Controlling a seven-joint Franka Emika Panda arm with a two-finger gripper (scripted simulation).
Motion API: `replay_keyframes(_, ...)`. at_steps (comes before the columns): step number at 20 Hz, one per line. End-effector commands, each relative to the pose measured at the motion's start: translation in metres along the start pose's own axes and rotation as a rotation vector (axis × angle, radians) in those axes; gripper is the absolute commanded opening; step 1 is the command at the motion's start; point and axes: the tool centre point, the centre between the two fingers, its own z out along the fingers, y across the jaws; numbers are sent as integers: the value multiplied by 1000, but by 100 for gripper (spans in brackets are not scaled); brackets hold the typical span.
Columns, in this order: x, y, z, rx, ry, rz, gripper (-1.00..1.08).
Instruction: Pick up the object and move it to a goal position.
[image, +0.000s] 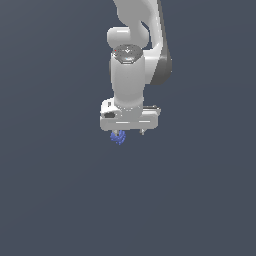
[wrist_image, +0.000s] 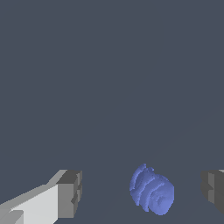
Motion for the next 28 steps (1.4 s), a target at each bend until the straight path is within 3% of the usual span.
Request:
replay_keyframes(1,2,0,-3,2,6,-5,100)
replay_keyframes(12,-16,11,21,-2,-5,102,100)
replay_keyframes(28,-91,50,95,-27,-33,493,100)
